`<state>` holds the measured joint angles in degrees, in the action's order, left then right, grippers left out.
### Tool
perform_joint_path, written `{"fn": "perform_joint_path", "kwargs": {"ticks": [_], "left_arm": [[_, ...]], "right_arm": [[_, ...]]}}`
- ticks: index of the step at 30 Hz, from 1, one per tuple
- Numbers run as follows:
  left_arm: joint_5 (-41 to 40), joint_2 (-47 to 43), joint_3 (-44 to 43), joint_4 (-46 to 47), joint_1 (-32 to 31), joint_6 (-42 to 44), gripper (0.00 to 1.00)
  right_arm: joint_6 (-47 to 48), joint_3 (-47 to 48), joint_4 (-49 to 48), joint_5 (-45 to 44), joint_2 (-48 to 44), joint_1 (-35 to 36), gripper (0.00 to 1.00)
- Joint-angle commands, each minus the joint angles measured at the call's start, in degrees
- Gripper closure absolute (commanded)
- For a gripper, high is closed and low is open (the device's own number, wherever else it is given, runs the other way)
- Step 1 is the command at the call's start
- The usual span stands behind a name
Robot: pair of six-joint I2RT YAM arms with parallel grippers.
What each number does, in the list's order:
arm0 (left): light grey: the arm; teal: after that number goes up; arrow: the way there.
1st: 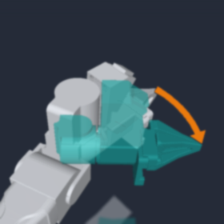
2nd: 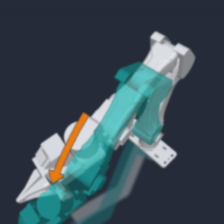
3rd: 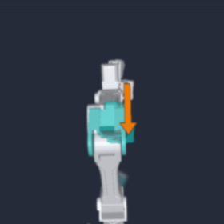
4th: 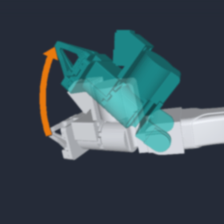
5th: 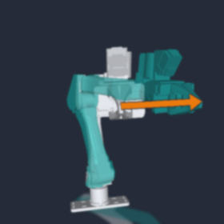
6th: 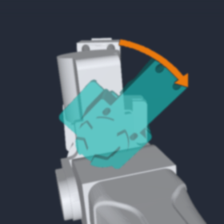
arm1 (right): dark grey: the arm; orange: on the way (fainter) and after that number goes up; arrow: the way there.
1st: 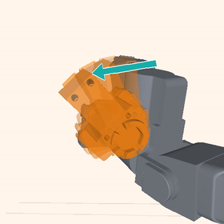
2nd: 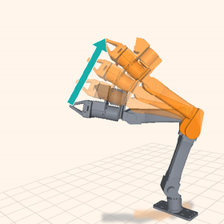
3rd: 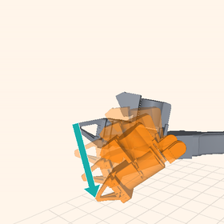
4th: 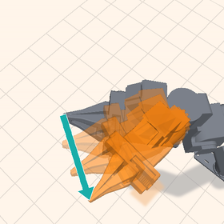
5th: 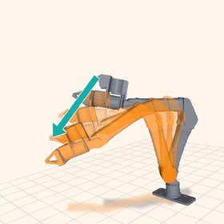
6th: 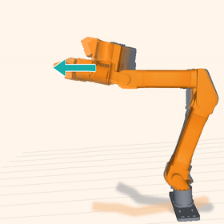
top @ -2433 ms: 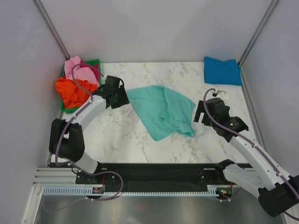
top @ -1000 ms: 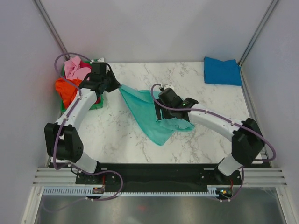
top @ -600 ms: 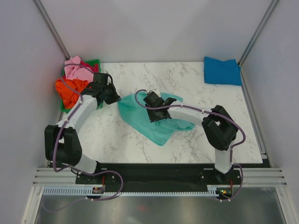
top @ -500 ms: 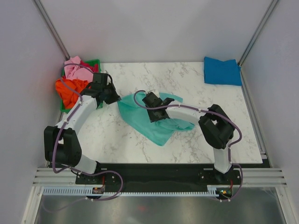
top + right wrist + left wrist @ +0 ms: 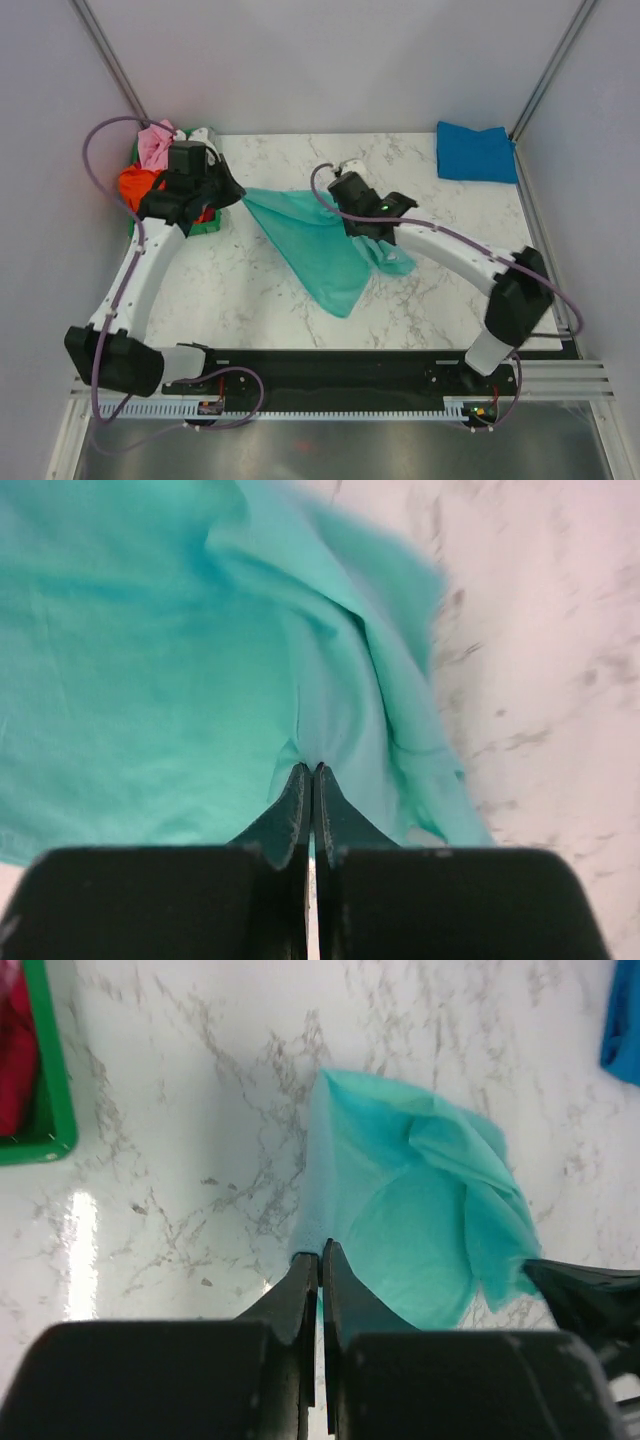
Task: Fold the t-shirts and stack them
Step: Flatten the tshirt out
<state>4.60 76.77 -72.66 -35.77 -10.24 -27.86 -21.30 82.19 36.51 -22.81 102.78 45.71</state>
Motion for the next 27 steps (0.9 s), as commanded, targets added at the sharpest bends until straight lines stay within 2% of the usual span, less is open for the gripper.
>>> {"fn": "perform_joint_path", "kwargs": {"ticks": [1, 6, 9, 13, 15, 17, 18, 20, 21, 23, 27], "left_arm": [[-3.6, -11.4, -9.4, -3.6, 0.0, 8.3, 0.98], [-4.4, -19.1, -17.8, -6.9, 0.0, 14.0, 0.98], [-4.2, -21.8, -22.6, -9.7, 0.0, 16.3, 0.98], [-4.4, -22.5, -26.5, -12.9, 0.0, 17.0, 0.98], [-4.4, -21.4, -25.3, -13.5, 0.0, 16.5, 0.98], [-6.4, -20.2, -21.0, -13.5, 0.0, 15.5, 0.98], [-6.0, -18.6, -17.1, -13.5, 0.0, 15.2, 0.98], [-5.1, -16.1, -12.9, -13.4, 0.0, 14.4, 0.98], [-4.9, -13.0, -8.7, -13.4, 0.0, 14.4, 0.98], [-1.9, -8.9, -2.5, -11.9, 0.0, 14.1, 0.98], [-2.2, -5.9, 5.6, -10.7, 0.0, 12.1, 0.98]], "right_arm": [[4.2, 4.9, 2.2, -5.6, -19.6, -0.4, 1.0], [6.5, 4.5, 4.1, -10.7, -39.9, -0.4, 1.0], [4.2, 4.3, 7.9, -13.2, -47.6, -0.5, 1.0], [0.4, 0.8, 12.1, -17.8, -50.7, -0.5, 1.0], [-2.2, -2.9, 14.2, -19.8, -48.9, -0.9, 1.0], [-5.8, -6.2, 14.1, -18.0, -46.1, -3.7, 1.0], [-7.9, -10.0, 14.2, -16.5, -45.2, -5.5, 0.91], [-11.6, -14.2, 13.1, -8.3, -43.9, -12.5, 0.42], [-11.8, -18.9, 10.4, -5.9, -43.9, -14.8, 0.24], [-11.8, -23.6, 6.6, -0.9, -44.9, -18.3, 0.17], [-11.9, -26.0, 4.5, 4.6, -45.7, -18.4, 0.18]]}}
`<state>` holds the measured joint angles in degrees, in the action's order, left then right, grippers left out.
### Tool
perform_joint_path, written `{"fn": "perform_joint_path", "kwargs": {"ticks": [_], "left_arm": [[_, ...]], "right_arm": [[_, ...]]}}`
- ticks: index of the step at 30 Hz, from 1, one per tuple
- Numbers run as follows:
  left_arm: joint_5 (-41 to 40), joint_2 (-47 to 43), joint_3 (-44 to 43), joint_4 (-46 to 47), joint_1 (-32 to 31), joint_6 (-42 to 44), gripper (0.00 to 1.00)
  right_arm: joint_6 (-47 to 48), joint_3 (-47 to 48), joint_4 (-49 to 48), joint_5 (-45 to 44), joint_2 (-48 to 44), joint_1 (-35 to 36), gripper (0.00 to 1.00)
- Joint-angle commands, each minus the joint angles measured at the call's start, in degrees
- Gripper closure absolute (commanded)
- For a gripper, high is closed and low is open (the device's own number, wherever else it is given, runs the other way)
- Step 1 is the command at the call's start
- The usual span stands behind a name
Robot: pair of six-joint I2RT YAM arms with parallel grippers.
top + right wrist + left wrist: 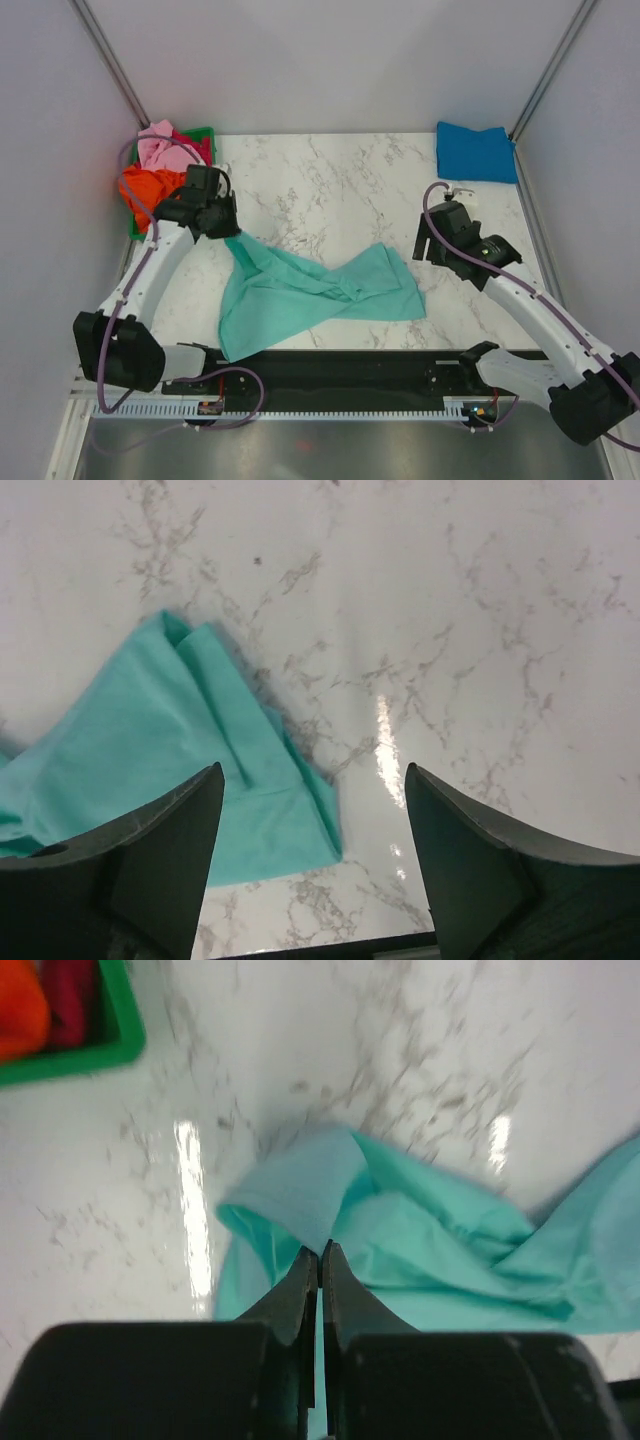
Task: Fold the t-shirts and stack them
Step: Flatten the tshirt out
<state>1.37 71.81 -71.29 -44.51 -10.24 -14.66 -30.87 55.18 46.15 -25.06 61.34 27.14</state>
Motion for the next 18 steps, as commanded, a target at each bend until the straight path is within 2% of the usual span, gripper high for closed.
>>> {"fn": "perform_joint_path", "kwargs": {"ticks": [1, 6, 10, 18], "left_arm": [[0.9, -1.0, 5.6, -1.3, 0.0, -1.8, 0.98], [0.6, -2.9, 10.8, 2.8, 0.0, -2.0, 0.98], [0.7, -3.0, 11.3, 3.6, 0.0, -1.9, 0.98], [0.7, -4.0, 12.9, 3.7, 0.1, -1.1, 0.98]], "right_arm": [[-2.7, 0.2, -5.6, 8.4, -4.4, 0.3, 0.19], [-7.1, -10.9, -13.7, 20.4, -7.2, 1.9, 0.32], [-10.4, -16.5, -20.6, 24.2, -4.2, 6.1, 0.38], [-9.6, -18.1, -25.1, 18.6, 3.2, 7.1, 0.38]]}}
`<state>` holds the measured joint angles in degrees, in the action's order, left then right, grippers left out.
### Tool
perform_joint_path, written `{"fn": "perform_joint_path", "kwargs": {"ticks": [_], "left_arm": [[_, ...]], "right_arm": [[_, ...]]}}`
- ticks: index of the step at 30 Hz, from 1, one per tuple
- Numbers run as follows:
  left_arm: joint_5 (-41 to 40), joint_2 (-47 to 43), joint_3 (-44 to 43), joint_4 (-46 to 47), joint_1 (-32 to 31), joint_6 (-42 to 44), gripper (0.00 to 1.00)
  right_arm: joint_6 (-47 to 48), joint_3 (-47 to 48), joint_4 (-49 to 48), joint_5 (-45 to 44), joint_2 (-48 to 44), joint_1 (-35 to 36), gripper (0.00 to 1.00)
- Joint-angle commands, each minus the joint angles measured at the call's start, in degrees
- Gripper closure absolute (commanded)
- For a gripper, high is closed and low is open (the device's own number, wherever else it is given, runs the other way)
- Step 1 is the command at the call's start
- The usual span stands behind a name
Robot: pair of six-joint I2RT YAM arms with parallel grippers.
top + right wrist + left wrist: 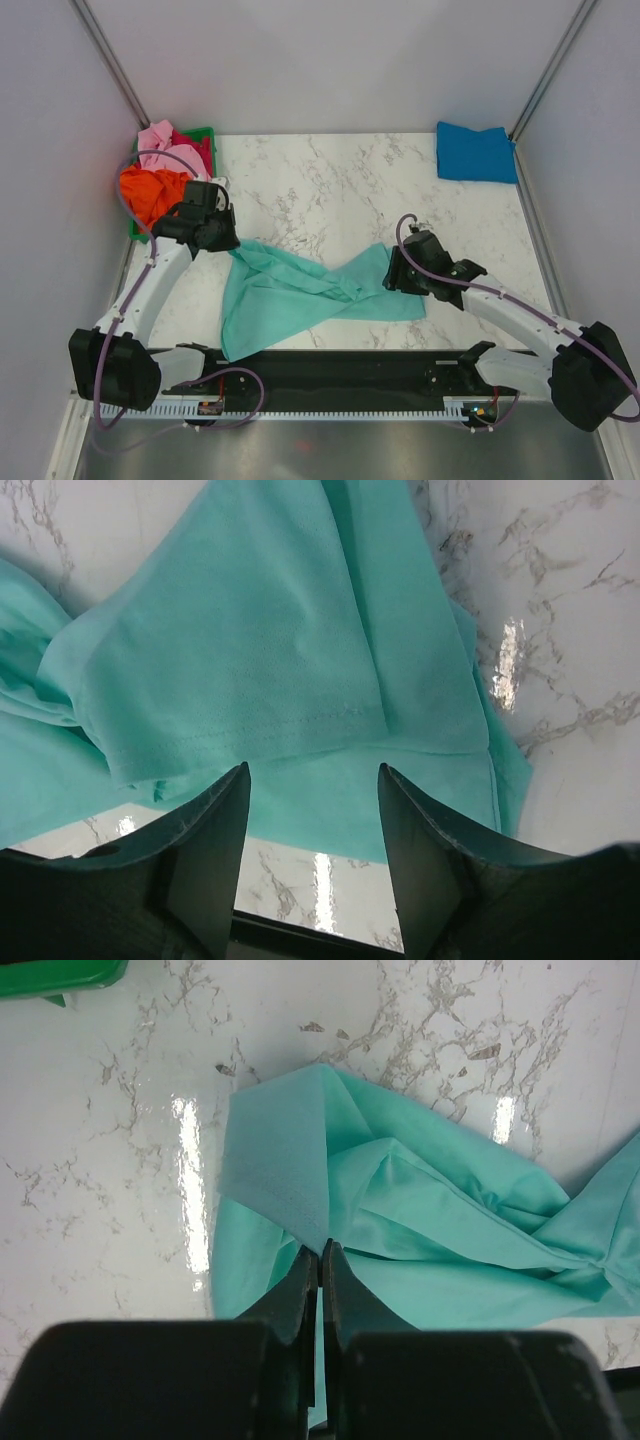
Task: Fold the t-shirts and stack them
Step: Flatten the tshirt out
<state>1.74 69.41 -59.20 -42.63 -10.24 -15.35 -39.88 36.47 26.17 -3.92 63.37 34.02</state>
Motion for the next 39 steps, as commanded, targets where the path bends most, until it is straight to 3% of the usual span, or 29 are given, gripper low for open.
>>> {"fn": "perform_joint_path", "kwargs": {"ticks": [1, 5, 25, 28, 32, 34, 35, 39], "left_arm": [[0.4, -1.7, 0.9, 1.9, 0.0, -0.4, 0.98], [0.6, -2.1, 1.1, 1.9, 0.0, -0.6, 0.98], [1.8, -2.2, 1.4, 2.1, 0.0, -0.4, 0.98], [1.8, -2.1, 1.4, 2.0, 0.0, -0.3, 0.98], [1.7, -2.0, 1.4, 2.1, 0.0, -0.3, 0.98], [1.6, -2.0, 1.4, 2.1, 0.0, -0.3, 0.98], [1.7, -1.8, 1.4, 2.1, 0.0, -0.2, 0.98], [1.5, -2.2, 0.8, 2.0, 0.0, -0.2, 0.98]], "right_arm": [[0.0, 0.6, -5.4, -2.7, 1.9, 0.2, 0.39], [-0.5, -0.6, -8.7, -2.1, 6.4, 0.2, 0.41], [0.1, -1.8, -10.0, -5.7, 10.6, 0.1, 0.43], [-0.1, -1.9, -10.2, -5.7, 9.7, 0.2, 0.53], [0.0, -1.7, -10.0, -5.1, 8.7, 0.2, 0.8], [0.2, -1.4, -9.8, -5.0, 8.7, 0.2, 0.88], [0.3, -1.3, -9.5, -5.0, 8.6, 0.2, 0.98], [1.0, 0.9, -6.7, -6.2, 6.2, 0.2, 1.0]]}}
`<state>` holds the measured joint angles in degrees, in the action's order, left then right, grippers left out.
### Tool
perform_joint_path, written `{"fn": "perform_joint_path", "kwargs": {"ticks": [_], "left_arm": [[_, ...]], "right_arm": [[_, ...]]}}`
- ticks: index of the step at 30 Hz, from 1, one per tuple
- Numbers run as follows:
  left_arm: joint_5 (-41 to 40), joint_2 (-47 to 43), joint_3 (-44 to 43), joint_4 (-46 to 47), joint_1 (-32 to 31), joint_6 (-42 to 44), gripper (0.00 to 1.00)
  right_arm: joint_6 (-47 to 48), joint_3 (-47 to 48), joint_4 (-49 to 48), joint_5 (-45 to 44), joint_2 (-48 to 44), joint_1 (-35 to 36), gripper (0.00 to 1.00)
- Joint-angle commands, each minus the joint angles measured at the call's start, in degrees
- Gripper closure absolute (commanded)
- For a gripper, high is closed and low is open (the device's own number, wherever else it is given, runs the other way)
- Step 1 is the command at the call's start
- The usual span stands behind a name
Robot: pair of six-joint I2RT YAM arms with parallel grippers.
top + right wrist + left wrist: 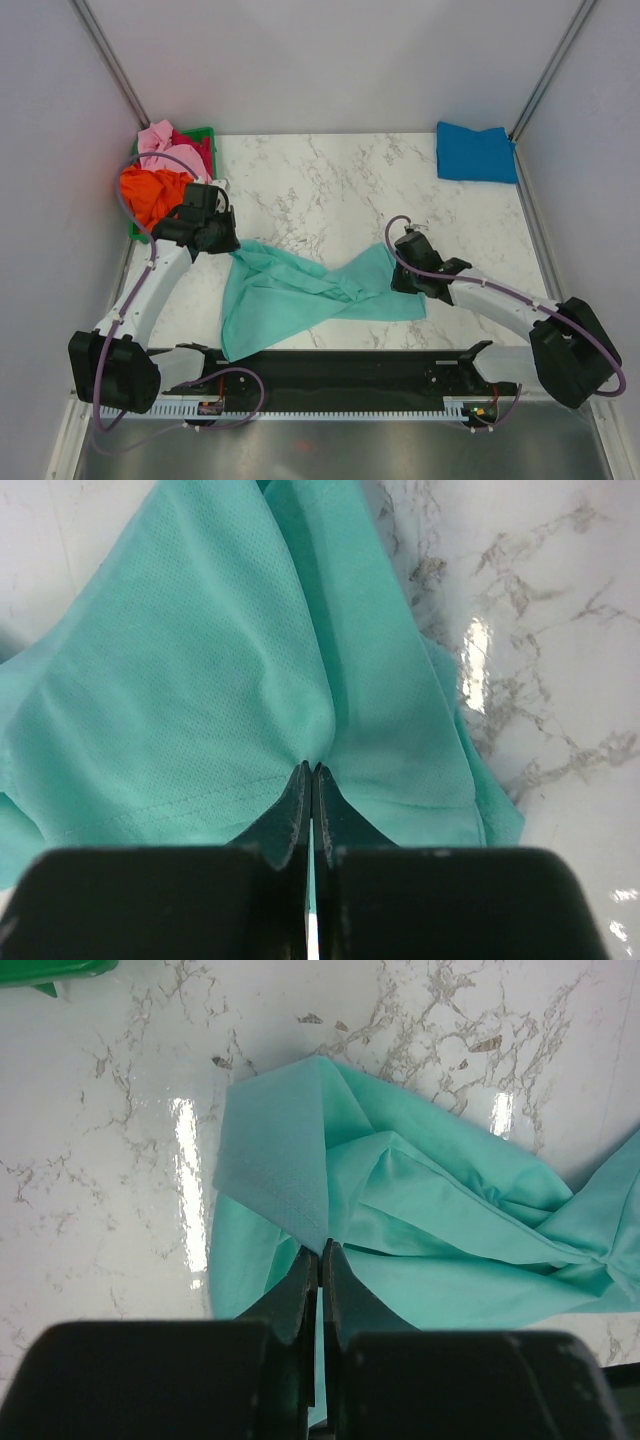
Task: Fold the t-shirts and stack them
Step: Flatten the tshirt out
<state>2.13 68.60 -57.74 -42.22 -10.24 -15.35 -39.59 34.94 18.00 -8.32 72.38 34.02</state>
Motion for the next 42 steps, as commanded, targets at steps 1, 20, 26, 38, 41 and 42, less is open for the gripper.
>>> {"fn": "perform_joint_path", "kwargs": {"ticks": [1, 20, 26, 38, 41, 42], "left_arm": [[1.5, -2.1, -0.9, 1.7, 0.0, -0.4, 0.98], [19.5, -33.2, -27.8, 7.3, 0.0, 8.3, 0.98], [17.5, -39.3, -30.2, 10.3, 0.0, 9.5, 0.98], [13.6, -27.5, -37.9, 13.9, 0.0, 9.6, 0.98], [15.8, -21.2, -36.1, 16.2, 0.0, 10.2, 0.98], [15.1, -18.9, -35.9, 16.1, 0.0, 10.2, 0.98]], "right_arm": [[0.9, 5.2, 3.0, -2.2, -5.0, 0.2, 1.0], [17.9, 56.3, 20.9, -7.7, -31.5, 0.4, 1.0], [21.0, 68.2, 24.9, -12.9, -33.6, -2.5, 1.0], [28.2, 100.4, 33.7, -23.1, -12.5, -5.3, 1.0], [30.0, 99.1, 32.7, -27.9, -4.4, -5.3, 1.0], [30.4, 96.9, 32.2, -30.7, 0.0, -5.3, 1.0]]}}
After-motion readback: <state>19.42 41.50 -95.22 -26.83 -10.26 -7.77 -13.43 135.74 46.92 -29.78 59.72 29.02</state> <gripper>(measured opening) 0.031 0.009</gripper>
